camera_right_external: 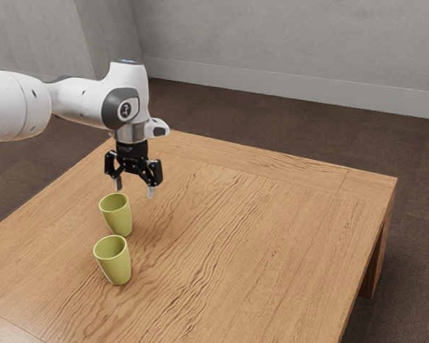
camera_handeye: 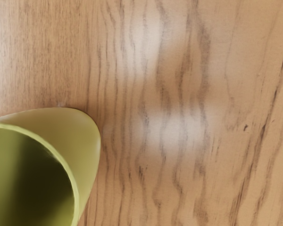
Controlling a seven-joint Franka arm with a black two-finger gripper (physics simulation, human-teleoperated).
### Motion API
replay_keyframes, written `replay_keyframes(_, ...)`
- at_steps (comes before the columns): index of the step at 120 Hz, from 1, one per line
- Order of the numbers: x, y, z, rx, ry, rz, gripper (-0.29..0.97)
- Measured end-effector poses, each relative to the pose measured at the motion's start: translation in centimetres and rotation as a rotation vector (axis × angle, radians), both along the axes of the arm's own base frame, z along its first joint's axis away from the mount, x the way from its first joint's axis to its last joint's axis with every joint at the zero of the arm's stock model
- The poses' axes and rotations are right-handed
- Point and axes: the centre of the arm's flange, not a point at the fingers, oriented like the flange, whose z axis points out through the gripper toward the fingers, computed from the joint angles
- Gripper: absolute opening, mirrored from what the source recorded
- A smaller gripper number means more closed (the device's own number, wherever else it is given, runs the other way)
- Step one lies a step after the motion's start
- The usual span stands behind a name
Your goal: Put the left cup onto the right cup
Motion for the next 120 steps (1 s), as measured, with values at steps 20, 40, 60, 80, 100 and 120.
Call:
replay_keyframes(20,-0.6,0.5,-1.6,-0.003,0.018,-0.01,0.68)
replay_keyframes(40,-0.9,1.0,-2.6,-0.005,0.017,-0.015,0.68)
replay_keyframes(60,-1.0,1.5,-2.8,-0.005,0.013,-0.017,0.68)
replay_keyframes(80,-1.4,1.9,-3.5,-0.005,0.02,-0.017,0.68)
replay_keyframes(100,-1.8,1.9,-4.6,-0.008,0.017,-0.021,0.68)
replay_keyframes(120,-1.6,1.9,-5.7,-0.007,0.018,-0.025,0.68)
